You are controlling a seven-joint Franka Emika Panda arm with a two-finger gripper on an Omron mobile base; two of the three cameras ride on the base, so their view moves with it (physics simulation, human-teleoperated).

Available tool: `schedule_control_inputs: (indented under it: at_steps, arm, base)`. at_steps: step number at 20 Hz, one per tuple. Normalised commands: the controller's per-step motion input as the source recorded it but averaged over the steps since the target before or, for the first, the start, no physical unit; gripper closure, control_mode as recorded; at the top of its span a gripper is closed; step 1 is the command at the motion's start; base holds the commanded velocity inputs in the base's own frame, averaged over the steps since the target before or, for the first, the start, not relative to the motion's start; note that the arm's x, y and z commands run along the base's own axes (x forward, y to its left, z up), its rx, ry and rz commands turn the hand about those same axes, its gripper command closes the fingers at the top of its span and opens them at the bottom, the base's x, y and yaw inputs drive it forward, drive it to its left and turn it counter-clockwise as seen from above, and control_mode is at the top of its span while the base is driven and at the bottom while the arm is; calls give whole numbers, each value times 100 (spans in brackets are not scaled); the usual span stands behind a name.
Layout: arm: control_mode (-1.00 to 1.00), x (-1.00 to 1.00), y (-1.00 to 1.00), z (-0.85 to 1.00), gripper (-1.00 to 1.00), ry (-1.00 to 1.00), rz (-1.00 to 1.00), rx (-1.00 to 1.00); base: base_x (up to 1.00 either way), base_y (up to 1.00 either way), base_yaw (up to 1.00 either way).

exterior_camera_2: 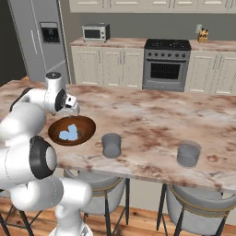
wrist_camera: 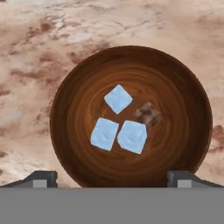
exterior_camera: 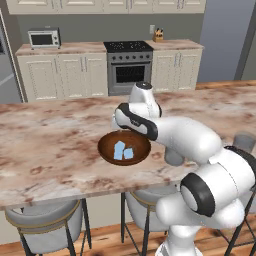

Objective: There are four ice cubes in the ice bowl. Place two ice cubes in each glass of water.

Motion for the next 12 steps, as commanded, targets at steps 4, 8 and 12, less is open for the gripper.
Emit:
schedule_control_inputs:
  at_steps: [4,8,12]
  arm:
    - [-100,34,9,-39,-100,0,0,0]
    - [-100,21,4,-36,-100,0,1,0]
    - [-100,1,0,-35,-100,0,16,-6]
  base:
    - [0,0,0]
    - [0,0,0]
    - [0,0,0]
